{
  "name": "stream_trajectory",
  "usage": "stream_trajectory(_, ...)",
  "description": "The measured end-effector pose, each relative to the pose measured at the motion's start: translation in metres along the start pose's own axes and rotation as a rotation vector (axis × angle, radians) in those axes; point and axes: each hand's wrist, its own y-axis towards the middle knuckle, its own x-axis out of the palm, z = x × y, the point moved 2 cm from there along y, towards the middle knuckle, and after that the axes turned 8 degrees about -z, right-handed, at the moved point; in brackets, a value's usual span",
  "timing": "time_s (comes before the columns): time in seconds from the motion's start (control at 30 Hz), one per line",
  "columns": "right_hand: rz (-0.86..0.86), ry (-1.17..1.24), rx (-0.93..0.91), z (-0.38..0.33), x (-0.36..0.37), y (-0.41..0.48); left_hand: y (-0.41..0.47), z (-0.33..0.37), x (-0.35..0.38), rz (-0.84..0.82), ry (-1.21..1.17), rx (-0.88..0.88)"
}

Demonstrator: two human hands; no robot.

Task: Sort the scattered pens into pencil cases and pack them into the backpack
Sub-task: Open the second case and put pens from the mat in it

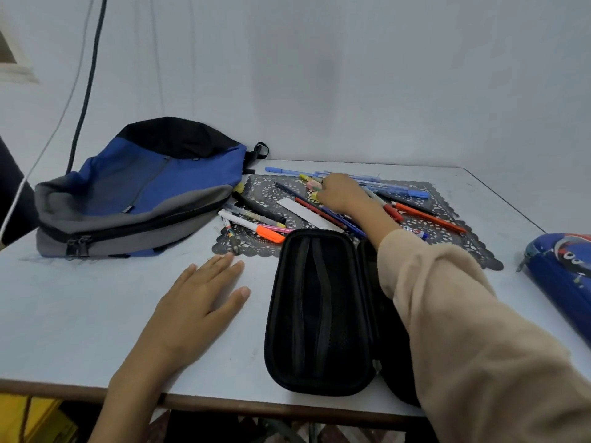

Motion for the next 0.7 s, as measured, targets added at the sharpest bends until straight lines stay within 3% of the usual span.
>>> stream_trajectory(0.13,0.023,0.076,-0.014,-0.004,0.0,0.001,0.0,0.0,-0.001,0.002,0.003,-0.001)
stream_trajectory(0.33,0.077,-0.112,0.056,-0.004,0.019,0.0,-0.001,0.001,-0.002,0.001,0.009,-0.002)
stream_trajectory(0.5,0.027,-0.1,0.079,-0.004,0.012,-0.001,0.0,0.002,-0.002,0.007,0.009,-0.003)
stream_trajectory(0.7,0.033,-0.193,0.015,-0.012,0.014,-0.005,0.0,0.001,-0.001,0.01,0.007,-0.003)
